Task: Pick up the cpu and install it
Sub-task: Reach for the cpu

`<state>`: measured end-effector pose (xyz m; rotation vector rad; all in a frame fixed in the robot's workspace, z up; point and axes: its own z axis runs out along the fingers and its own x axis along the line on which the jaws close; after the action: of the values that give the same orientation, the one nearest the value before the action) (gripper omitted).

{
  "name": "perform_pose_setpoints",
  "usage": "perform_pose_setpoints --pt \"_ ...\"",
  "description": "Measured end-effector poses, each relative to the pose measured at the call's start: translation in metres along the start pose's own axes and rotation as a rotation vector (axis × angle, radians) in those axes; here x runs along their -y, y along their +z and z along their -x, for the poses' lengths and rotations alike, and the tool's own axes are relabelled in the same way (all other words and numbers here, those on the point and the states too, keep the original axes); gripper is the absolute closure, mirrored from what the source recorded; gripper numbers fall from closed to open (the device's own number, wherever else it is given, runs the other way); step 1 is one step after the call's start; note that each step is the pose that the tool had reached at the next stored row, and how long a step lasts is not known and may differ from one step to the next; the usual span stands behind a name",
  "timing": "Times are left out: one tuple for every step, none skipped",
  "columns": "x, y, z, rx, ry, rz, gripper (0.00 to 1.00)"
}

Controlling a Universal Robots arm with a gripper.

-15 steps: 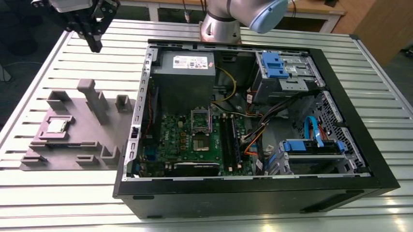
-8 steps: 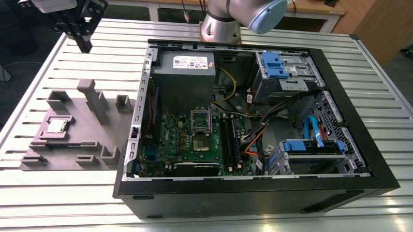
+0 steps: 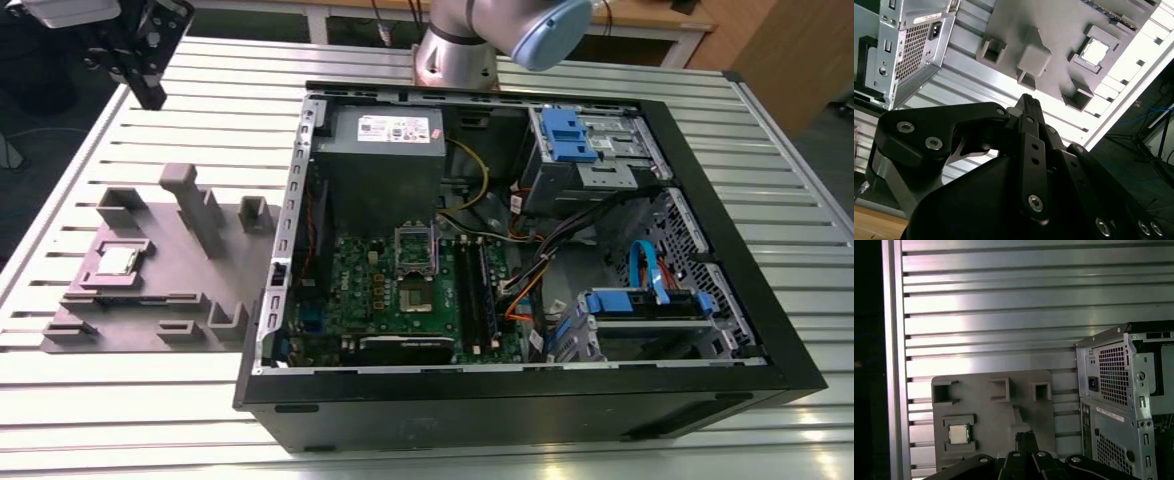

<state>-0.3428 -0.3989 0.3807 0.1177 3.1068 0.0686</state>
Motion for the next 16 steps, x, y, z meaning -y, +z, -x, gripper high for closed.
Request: perform_pose_setpoints --pt "0.0002 0.0003 -0.0027 0.0001 0.000 0.0000 0.90" --pt "0.0004 0.0006 -0.0051 0.0002 0.000 0.0001 0.90" --pt "0.0006 0.0008 -0.0074 0.0002 0.000 0.0001 0.90" --pt "0.0008 0.0010 -0.0097 0.0002 0.000 0.0001 0.90" --pt "0.0010 0.0012 -0.0121 0.0001 0.000 0.0000 0.90" --pt "0.0012 0.0015 -0.0146 0.0001 0.000 0.0000 0.90" --pt "0.0014 0.0017 -0.0172 0.0001 0.000 0.0000 0.90" --pt "0.0016 0.0020 -0.0201 0.0002 0.000 0.0000 0.90" --pt "0.0018 0.0023 -0.0228 0.0003 0.000 0.0001 0.90" --pt "0.0020 0.0026 -0.0254 0.0004 0.000 0.0001 0.90" --pt "0.0022 0.0028 -0.0278 0.0004 0.000 0.0001 0.90" --pt "0.0024 0.0031 -0.0303 0.0004 0.000 0.0001 0.90" --pt "0.0026 0.0033 -0.0328 0.0003 0.000 0.0000 0.90" --pt "0.0028 0.0035 -0.0351 0.0004 0.000 0.0000 0.90" --pt "0.0030 0.0038 -0.0374 0.0004 0.000 0.0000 0.90" --pt "0.0032 0.0040 -0.0394 0.0004 0.000 0.0000 0.90"
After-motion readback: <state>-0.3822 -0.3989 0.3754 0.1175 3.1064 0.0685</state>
